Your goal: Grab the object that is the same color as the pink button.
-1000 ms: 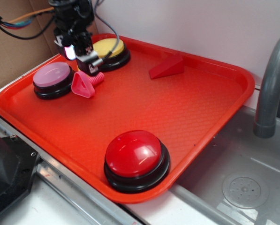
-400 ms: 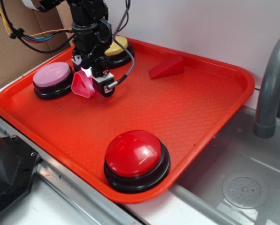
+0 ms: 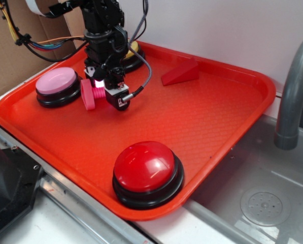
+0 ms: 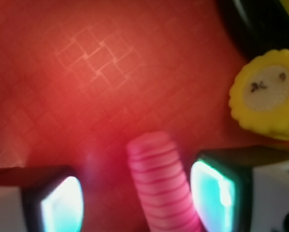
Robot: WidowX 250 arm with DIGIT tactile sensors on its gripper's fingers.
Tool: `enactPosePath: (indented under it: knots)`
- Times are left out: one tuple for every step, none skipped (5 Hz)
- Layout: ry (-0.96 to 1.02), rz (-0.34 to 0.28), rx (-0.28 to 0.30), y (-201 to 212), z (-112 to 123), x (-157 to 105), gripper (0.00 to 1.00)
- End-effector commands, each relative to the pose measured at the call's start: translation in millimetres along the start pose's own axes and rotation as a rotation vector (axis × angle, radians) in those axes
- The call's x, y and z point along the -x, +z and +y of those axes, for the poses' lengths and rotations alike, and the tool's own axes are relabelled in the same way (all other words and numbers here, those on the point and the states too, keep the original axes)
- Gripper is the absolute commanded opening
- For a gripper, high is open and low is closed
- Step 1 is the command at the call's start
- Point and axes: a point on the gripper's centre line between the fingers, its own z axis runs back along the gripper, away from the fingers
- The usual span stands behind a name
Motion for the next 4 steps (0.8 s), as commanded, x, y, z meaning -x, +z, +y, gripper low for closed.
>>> enactPosePath:
  knots:
    - [0.040, -0.052, 0.018, 13.5, 11.7, -1.2, 0.04]
    - [0.049, -0.046, 0.009, 20.3, 15.0, -0.2, 0.04]
    - [0.098, -0.030, -0.008, 53.2, 19.1, 7.4, 0.04]
    - [0.121, -0.060, 0.015, 83.7, 17.6, 22.7, 0.03]
